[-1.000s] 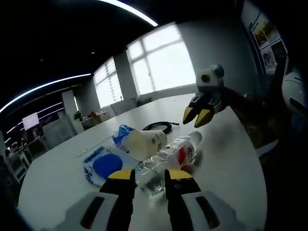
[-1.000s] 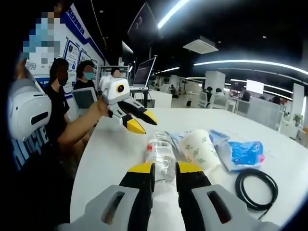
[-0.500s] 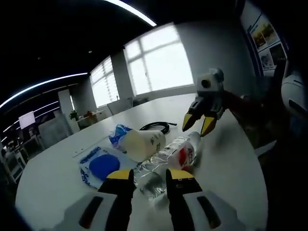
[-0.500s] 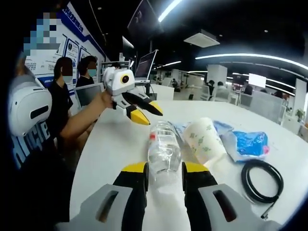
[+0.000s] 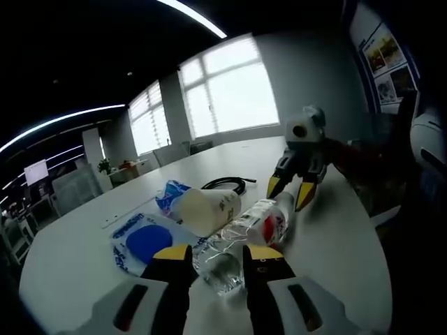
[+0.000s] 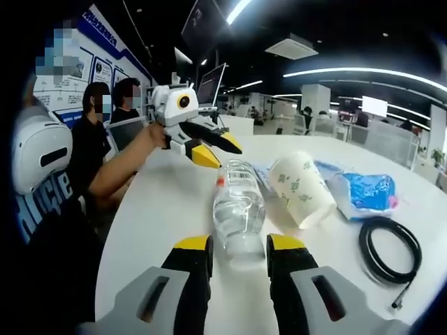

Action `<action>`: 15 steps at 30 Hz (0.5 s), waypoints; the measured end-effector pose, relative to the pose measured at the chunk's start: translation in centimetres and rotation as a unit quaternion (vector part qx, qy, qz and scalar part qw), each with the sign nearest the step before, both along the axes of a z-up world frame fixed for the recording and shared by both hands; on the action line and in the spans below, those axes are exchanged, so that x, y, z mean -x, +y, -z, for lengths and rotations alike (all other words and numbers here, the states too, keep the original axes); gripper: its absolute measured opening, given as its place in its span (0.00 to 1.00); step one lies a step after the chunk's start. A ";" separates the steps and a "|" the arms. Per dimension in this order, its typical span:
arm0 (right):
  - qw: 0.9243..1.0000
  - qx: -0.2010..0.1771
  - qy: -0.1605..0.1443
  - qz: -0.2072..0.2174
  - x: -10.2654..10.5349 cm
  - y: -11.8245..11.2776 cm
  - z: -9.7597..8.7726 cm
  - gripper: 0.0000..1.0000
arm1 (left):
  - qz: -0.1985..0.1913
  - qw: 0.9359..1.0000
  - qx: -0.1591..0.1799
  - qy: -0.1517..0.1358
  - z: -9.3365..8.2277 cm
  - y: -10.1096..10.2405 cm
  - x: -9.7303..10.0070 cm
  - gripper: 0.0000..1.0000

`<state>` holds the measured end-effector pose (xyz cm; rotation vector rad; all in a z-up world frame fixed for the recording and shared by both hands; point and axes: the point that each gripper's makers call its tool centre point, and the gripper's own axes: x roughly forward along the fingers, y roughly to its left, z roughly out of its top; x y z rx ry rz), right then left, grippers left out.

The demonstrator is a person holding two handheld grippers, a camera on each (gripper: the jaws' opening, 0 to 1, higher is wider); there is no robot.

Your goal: Arrange the tabletop items into an orderly group along one side of the table until the central work area is clear of visible clutter.

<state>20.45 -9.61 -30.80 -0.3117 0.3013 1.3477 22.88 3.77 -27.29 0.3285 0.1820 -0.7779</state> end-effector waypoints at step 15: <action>1.000 0.009 0.002 0.008 -0.5 0.6 1.3 0.23 | 0.012 1.000 0.002 0.003 0.0 -0.5 0.1 0.23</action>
